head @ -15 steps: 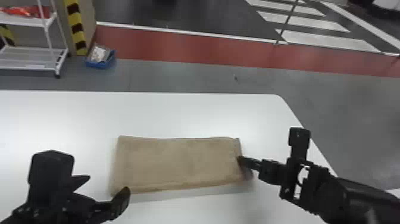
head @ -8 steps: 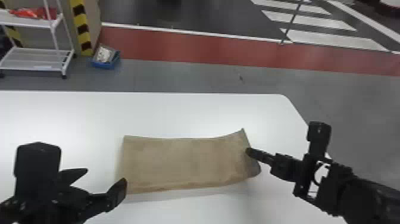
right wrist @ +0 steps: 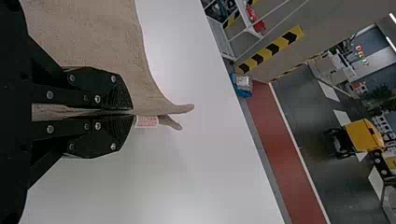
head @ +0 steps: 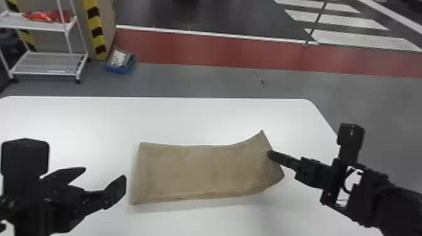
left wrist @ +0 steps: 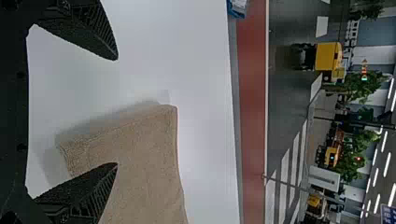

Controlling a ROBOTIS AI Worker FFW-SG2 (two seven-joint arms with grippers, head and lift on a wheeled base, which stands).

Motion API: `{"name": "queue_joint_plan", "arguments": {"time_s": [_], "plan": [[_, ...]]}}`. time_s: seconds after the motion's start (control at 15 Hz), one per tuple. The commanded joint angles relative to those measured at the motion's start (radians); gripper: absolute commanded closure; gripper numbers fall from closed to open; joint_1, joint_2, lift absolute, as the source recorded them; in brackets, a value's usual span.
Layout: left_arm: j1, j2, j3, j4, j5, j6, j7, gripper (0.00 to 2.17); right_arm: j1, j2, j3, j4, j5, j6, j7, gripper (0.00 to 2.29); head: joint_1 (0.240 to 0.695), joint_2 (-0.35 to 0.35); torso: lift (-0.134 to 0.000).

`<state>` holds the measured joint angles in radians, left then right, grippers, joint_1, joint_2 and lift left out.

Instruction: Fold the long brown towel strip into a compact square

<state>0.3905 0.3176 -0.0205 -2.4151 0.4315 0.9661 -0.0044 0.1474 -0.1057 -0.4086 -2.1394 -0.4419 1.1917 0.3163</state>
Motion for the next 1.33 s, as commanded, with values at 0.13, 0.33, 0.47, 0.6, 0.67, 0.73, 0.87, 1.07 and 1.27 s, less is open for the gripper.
{"name": "queue_joint_plan", "arguments": {"time_s": [0.13, 0.33, 0.47, 0.6, 0.67, 0.73, 0.87, 1.07, 1.27], "plan": [[-0.013, -0.006, 0.123, 0.054, 0.016, -0.074, -0.006, 0.08, -0.014, 0.0, 0.05, -0.071, -0.097, 0.004, -0.063, 1.05, 0.695, -0.117, -0.124], [-0.027, -0.006, 0.244, 0.151, 0.023, -0.218, -0.042, 0.08, -0.054, 0.006, 0.151, -0.116, -0.149, 0.001, -0.14, 1.06, 0.695, -0.035, -0.124], [-0.051, -0.005, 0.324, 0.238, 0.055, -0.304, -0.072, 0.08, -0.081, 0.038, 0.243, -0.146, -0.158, -0.005, -0.177, 1.06, 0.695, 0.081, -0.124], [-0.079, -0.002, 0.367, 0.307, 0.076, -0.326, -0.095, 0.08, -0.124, 0.081, 0.344, -0.152, -0.147, -0.017, -0.194, 1.05, 0.695, 0.172, -0.124], [-0.081, -0.002, 0.375, 0.327, 0.076, -0.359, -0.095, 0.08, -0.143, 0.095, 0.409, -0.151, -0.127, -0.048, -0.207, 1.06, 0.695, 0.214, -0.124], [-0.082, 0.0, 0.375, 0.338, 0.076, -0.384, -0.095, 0.08, -0.169, 0.103, 0.468, -0.142, -0.133, -0.1, -0.209, 1.05, 0.695, 0.259, -0.124], [-0.087, -0.003, 0.364, 0.346, 0.076, -0.393, -0.095, 0.08, -0.223, 0.107, 0.567, -0.12, -0.107, -0.116, -0.221, 1.06, 0.692, 0.35, -0.124], [-0.099, -0.003, 0.349, 0.355, 0.076, -0.399, -0.089, 0.08, -0.269, 0.107, 0.672, -0.088, -0.097, -0.152, -0.238, 1.06, 0.652, 0.35, -0.124], [-0.102, -0.005, 0.346, 0.36, 0.078, -0.402, -0.092, 0.08, -0.287, 0.107, 0.74, -0.047, -0.106, -0.251, -0.24, 1.06, 0.641, 0.35, -0.124]]}}
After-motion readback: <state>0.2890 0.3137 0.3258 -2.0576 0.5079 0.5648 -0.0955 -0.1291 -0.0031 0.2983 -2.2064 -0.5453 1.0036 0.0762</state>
